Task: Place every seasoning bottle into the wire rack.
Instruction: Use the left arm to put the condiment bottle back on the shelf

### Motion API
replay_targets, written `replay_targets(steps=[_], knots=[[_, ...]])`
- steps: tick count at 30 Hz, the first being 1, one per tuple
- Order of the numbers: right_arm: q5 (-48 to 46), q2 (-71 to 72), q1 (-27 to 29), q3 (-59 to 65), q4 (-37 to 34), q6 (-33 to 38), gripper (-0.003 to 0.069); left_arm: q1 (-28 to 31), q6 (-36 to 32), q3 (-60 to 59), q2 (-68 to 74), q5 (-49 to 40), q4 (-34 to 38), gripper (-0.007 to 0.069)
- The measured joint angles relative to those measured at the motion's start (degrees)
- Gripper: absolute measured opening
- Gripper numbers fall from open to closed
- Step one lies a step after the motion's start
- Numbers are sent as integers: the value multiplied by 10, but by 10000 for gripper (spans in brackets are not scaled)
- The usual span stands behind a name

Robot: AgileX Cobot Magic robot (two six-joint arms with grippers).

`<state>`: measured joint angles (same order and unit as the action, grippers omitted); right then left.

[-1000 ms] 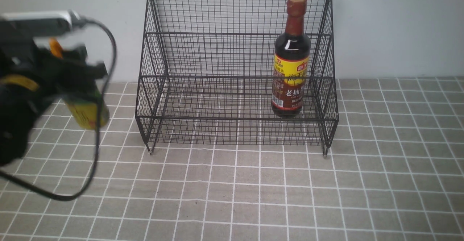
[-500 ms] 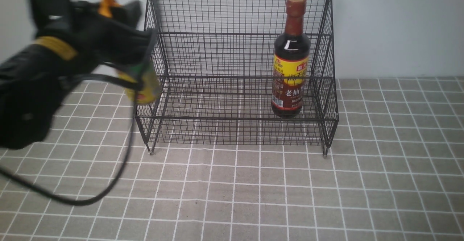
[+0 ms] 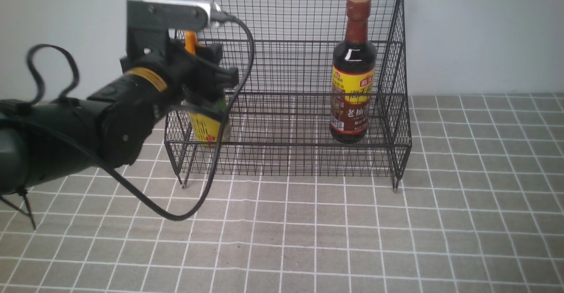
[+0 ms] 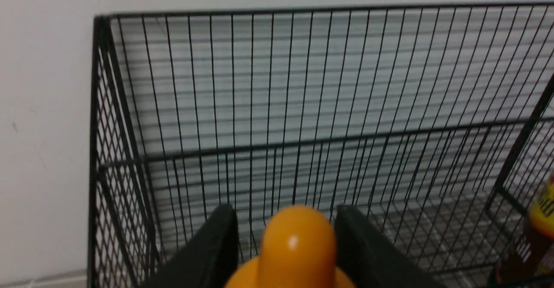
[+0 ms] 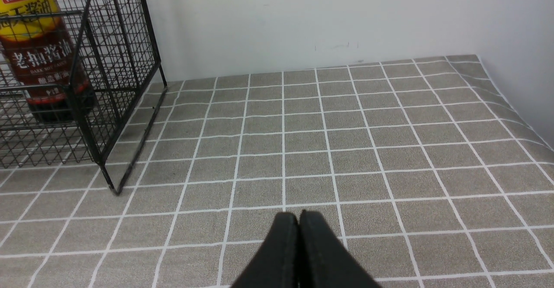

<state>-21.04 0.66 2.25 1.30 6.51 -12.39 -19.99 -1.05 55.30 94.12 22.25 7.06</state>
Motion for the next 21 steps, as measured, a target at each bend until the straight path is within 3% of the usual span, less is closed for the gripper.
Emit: replay_targets(steps=[11,18,21], knots=[[0,0,0,0,0,0,-13,0,39,4,36,-54,-1,267],[0,0,0,0,0,0,-13,-1,43,7,16,-143,-2,419],[0,0,0,0,0,0,-13,-1,23,7,-9,-194,-2,449]])
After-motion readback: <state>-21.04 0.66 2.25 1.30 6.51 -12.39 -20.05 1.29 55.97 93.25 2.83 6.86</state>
